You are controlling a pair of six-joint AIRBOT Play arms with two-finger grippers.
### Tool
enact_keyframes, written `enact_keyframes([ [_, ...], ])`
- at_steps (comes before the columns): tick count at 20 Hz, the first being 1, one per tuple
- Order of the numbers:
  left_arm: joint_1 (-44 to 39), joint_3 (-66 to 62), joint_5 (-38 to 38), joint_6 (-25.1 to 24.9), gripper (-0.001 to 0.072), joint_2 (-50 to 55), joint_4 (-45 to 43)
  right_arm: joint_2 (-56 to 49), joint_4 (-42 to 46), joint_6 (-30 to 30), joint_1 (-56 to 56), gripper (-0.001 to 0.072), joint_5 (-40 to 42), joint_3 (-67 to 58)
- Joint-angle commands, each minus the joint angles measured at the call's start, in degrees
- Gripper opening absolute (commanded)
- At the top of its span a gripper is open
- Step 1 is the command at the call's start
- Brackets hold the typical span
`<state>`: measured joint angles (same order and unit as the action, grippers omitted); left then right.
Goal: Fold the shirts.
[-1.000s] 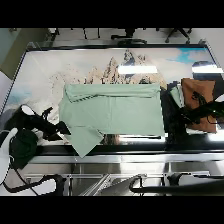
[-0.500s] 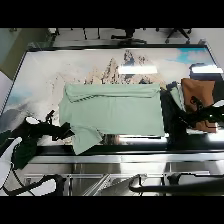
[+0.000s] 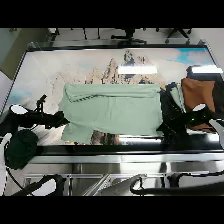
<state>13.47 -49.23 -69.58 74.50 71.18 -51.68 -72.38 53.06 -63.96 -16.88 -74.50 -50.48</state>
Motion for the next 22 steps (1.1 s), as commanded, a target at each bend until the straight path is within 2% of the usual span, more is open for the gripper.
enact_keyframes([
  [1, 0.0, -3.1, -4.5, -0.1, 0.0026, -2.2, 0.1, 1.4, 0.3, 0.1, 3.3, 0.0019, 0.5, -0.4],
  [3, 0.0, -4.3, -6.2, 0.6, 0.0026, -3.7, -3.4, 4.4, 0.5, -0.9, 1.5, 0.0018, -1.4, -1.5],
  [7, 0.6, -4.7, -9.3, 3.6, 0.0026, -6.6, -16.0, 11.5, 5.5, -2.9, -5.6, 0.0018, -4.7, -1.9],
  [10, 0.6, -4.6, -10.0, 4.0, 0.0026, -6.2, -17.4, 13.9, 5.4, -3.5, -9.5, 0.0018, -4.6, -1.9],
  [12, -1.2, -6.2, -8.6, 4.0, 0.0025, -4.7, -17.1, 13.9, -0.9, -1.1, -9.5, 0.0018, -3.3, -2.0],
  [16, -6.6, -19.8, -6.3, 4.1, 0.0026, 3.6, -14.2, 12.3, -16.2, 5.8, -8.1, 0.0018, 3.8, -6.6],
  [22, -10.8, -45.4, -4.8, 4.4, 0.0026, 24.6, -14.2, -1.2, -18.4, 7.9, -0.9, 0.0018, 16.2, -20.7],
])
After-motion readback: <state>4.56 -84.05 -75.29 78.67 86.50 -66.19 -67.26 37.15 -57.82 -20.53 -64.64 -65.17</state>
